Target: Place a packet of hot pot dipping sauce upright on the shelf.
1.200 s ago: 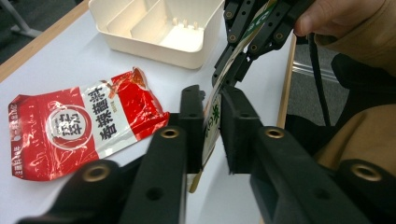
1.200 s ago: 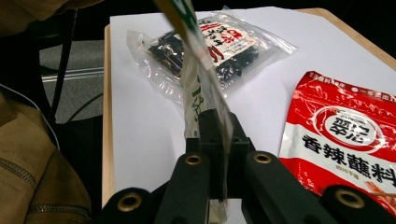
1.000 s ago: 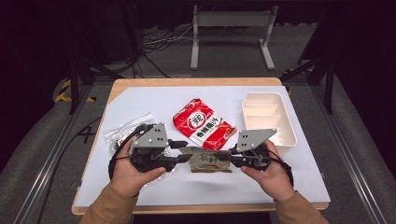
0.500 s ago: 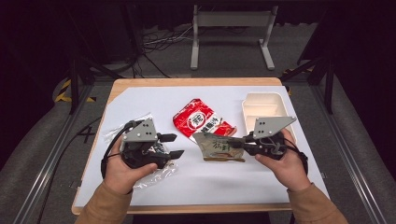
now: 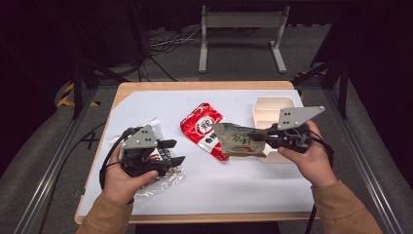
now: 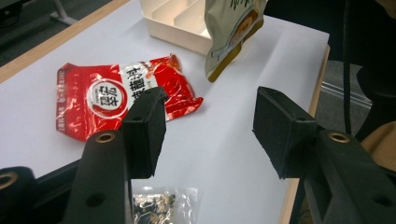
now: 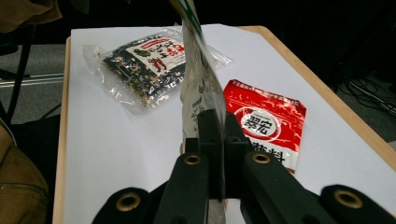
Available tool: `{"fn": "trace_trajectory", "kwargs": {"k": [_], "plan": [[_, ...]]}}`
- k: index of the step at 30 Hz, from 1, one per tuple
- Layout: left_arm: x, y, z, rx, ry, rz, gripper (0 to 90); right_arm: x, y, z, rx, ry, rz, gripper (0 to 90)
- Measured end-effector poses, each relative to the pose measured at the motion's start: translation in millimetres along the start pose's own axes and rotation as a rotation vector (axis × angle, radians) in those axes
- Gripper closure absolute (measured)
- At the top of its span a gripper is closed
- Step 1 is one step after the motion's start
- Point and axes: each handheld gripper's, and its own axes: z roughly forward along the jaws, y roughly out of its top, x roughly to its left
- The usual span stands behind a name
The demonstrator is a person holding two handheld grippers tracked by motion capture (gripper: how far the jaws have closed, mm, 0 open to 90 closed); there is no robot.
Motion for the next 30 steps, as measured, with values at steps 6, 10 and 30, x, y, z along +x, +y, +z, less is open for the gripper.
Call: {"fn": "trace_trajectory", "kwargs": {"k": [6, 10, 30], "plan": [[3.2, -5.7, -5.7, -0.002, 0.020, -0.020, 43.7, -13.0, 2.4, -5.0, -0.003, -0.017, -0.008, 89.7], [6.2, -8.2, -8.1, -0.008, 0.026, -0.029, 43.0, -21.0, 4.4, -7.7, -0.006, -0.029, -0.011, 89.7], [22.0, -15.2, -8.0, 0.001, 0.028, -0.081, 37.6, -64.8, 3.5, -18.8, 0.009, -0.098, -0.002, 89.7]]}}
